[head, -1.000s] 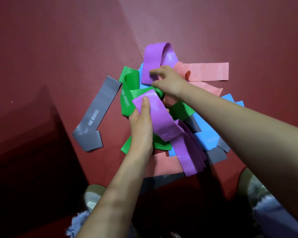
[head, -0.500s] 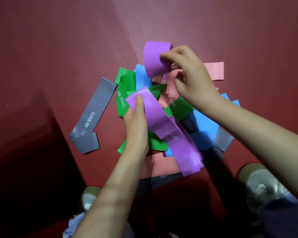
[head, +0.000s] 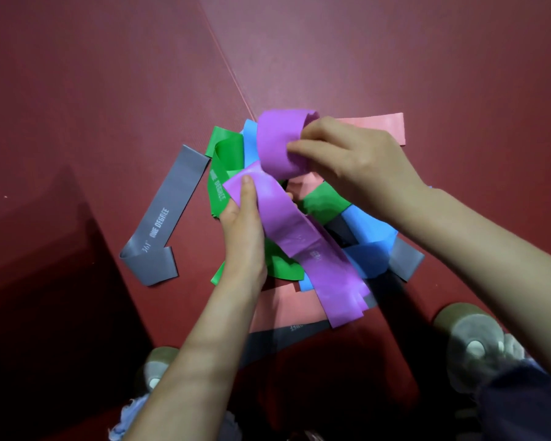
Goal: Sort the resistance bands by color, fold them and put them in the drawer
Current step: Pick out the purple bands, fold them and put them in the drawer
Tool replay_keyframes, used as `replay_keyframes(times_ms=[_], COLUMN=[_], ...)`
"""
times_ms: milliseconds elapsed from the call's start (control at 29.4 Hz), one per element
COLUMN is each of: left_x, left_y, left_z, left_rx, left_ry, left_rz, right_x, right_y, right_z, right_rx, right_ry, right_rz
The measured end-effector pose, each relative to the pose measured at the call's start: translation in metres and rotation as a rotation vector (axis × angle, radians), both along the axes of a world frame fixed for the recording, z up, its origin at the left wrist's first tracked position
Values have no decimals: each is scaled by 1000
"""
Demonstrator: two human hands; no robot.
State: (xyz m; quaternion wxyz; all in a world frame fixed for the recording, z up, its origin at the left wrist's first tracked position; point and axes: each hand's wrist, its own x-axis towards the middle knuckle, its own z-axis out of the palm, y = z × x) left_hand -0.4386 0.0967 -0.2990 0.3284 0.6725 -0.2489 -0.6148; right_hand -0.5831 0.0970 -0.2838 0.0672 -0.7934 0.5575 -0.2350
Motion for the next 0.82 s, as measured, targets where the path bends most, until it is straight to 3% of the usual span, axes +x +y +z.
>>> replay_keyframes(times_ms=[170,340,408,578,815], left_x=[2,5,6,11,12], left_y=[-1,-3,-4,-5,-4], left_z=[1,-3,-3,-6,-13], left_rx=[-4,39,53,80,51], left_ry=[17,71,126,192,183], left_rz=[10,32,28,29,-2], right_x=[4,9,11,10,9], right_y=[6,8,9,16,23], right_z=[1,12,11,2,-2], right_rx=[33,360,447,457,186], right_ry=[-68,-519,-566,-311,-85], right_rz=[22,-83,-91,17,12])
